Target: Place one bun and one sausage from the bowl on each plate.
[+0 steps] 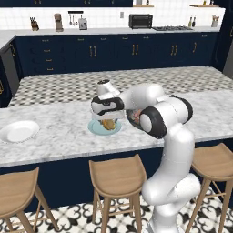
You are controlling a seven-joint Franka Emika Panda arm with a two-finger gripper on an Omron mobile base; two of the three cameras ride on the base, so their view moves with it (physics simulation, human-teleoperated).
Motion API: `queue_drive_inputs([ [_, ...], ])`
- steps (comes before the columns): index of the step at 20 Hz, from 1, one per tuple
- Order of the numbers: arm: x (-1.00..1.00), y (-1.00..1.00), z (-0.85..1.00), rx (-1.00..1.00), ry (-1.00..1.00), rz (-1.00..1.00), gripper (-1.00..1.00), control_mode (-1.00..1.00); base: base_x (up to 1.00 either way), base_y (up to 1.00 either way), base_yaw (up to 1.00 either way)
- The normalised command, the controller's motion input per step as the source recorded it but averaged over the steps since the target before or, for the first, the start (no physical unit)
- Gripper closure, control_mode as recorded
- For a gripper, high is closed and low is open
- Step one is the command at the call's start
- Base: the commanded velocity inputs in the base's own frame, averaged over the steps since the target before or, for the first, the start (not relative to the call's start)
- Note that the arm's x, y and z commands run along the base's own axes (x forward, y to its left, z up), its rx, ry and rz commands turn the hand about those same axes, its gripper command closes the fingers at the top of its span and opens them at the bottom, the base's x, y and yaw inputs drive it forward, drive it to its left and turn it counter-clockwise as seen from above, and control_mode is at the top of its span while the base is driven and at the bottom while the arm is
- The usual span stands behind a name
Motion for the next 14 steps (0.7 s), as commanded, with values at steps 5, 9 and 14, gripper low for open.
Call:
queue_drive_inputs([
  [5, 0.40, 0.27, -0.35, 0.03, 0.05, -0.11, 1.00, -1.00, 0.00, 0.00, 0.00],
  [9, 0.30, 0.14, -0.37, 0.02, 0.05, -0.12, 1.00, -1.00, 0.00, 0.00, 0.00],
  [14, 0.23, 0.03, -0.32, 0.03, 0.04, -0.11, -1.00, -1.00, 0.00, 0.00, 0.00],
])
